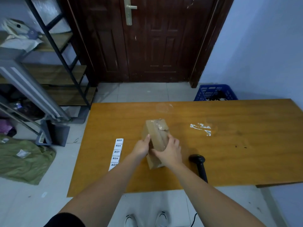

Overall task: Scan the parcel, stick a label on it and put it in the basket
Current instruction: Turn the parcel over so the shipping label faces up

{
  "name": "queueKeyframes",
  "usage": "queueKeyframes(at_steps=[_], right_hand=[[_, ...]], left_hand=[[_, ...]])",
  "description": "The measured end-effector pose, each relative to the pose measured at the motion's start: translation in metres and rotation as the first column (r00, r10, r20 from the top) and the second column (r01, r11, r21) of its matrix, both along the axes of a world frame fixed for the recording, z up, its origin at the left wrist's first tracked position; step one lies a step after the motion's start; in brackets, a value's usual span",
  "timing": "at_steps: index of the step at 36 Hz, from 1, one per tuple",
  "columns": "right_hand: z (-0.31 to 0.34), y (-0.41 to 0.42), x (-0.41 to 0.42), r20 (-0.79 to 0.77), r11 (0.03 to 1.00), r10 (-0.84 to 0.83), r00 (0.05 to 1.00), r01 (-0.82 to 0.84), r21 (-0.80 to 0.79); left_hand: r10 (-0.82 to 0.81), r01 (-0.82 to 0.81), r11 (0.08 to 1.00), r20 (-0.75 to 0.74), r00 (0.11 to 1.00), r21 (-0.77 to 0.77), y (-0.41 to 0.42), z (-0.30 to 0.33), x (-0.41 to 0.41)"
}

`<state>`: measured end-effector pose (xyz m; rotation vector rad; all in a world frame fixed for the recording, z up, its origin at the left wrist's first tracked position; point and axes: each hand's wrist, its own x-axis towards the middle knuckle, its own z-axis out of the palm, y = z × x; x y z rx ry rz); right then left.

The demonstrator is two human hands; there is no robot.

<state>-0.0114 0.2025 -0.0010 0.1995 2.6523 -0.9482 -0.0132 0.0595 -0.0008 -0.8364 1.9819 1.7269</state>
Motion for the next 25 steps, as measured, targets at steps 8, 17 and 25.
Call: queueKeyframes(at_steps=[8, 17, 25], right_hand=[[-0.026, 0.012, 0.028, 0.06, 0.975, 0.01, 0.998, 0.004, -0.224], [-0.031, 0.026, 0.032, 0.22, 0.85, 0.095, 0.971, 0.036, -0.525], [-0.021, 0.016, 0.017, 0.223, 0.808, 0.12, 0.967, 0.036, -0.589]], left_hand=[[-0.087, 0.083, 0.98, -0.009, 0.996, -0.182, -0.002, -0.017, 0.009], [-0.145, 0.153, 0.95, 0.05, 0.988, -0.273, 0.011, -0.025, 0.017], [0.093, -0.06, 0.986, 0.214, 0.972, -0.157, 0.001, -0.02, 0.016]])
